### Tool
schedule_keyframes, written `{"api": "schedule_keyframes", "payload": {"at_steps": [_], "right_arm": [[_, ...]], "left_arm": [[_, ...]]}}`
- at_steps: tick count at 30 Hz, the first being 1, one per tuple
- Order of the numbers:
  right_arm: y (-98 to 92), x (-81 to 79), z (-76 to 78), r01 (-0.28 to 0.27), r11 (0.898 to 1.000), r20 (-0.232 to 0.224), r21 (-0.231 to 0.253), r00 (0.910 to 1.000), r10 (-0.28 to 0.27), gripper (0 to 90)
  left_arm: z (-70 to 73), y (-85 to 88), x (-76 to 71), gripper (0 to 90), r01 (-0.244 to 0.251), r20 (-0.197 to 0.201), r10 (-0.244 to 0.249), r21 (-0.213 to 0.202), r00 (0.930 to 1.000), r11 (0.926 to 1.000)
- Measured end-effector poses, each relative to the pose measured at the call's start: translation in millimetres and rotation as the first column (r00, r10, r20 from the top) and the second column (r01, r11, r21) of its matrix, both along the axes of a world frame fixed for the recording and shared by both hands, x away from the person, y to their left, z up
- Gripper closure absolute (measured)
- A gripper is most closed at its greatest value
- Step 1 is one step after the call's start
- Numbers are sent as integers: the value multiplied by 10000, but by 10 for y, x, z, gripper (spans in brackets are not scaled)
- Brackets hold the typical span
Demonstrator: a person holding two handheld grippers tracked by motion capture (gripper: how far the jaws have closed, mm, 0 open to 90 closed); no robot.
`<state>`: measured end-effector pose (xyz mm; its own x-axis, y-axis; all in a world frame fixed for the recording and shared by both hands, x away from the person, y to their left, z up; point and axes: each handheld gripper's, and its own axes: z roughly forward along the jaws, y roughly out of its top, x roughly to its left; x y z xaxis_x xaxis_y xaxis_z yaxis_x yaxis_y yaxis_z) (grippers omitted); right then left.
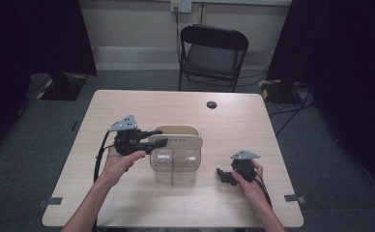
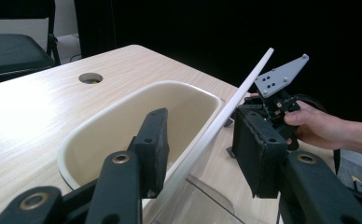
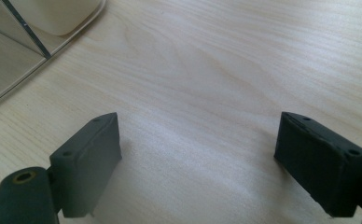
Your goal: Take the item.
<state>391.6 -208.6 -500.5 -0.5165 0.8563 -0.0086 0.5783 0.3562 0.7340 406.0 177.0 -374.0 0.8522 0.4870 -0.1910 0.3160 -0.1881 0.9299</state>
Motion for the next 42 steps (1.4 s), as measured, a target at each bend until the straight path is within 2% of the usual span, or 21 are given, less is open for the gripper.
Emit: {"api": "schedule_keyframes", "payload": {"at_steps": [10,42], "right_arm": [[0,0,0,1,10000,0,-1,10000,-1,137],[0,0,0,0,10000,-1,0,10000,0,137]], "left_arm": [[-15,-16,10,563,-29,-54,30,138,10000,9999],[-29,-29,21,564,-73,-138,74,82,9999,9999]]}}
